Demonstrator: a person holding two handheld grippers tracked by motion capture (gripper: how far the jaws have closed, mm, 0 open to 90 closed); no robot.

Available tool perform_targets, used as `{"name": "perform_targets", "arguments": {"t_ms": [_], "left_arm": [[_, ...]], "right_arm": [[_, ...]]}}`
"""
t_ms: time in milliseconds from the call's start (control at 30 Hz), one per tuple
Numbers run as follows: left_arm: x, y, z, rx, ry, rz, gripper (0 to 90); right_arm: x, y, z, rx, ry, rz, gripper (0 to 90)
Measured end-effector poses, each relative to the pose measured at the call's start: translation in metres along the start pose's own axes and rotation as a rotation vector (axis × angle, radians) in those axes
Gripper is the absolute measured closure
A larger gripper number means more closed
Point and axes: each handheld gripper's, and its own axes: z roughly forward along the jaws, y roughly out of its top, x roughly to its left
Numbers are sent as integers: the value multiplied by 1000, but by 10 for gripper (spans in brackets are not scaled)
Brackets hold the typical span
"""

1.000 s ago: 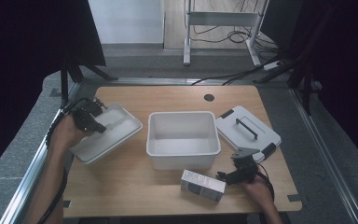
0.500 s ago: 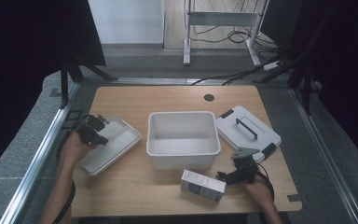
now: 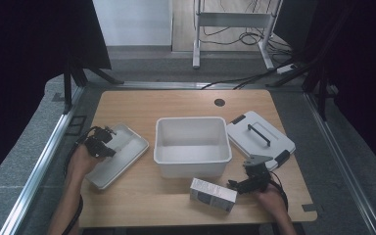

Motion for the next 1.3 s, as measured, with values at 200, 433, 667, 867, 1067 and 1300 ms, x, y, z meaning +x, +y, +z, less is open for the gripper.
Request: {"name": "perform_targets", "arguments": {"t_ms": [200,433,667,867,1067,1300], "left_arm": [[-6,0,-11,-55,-20,16,648],[-28,2,-31,-130,10,65,378],[-59,3,-38,-184,-35,99,147],[-81,0,-39,-258,-74,128,115],[-108,0,-31,-301,-114,168,66],[-136,-1,-11,-317,-121,216,6]], "right_arm": [[0,0,0,0,0,0,0],[0,0,0,0,0,0,0],[0,0,0,0,0,0,0],[0,0,0,0,0,0,0],[0,0,0,0,0,0,0],[0,0,0,0,0,0,0]]}}
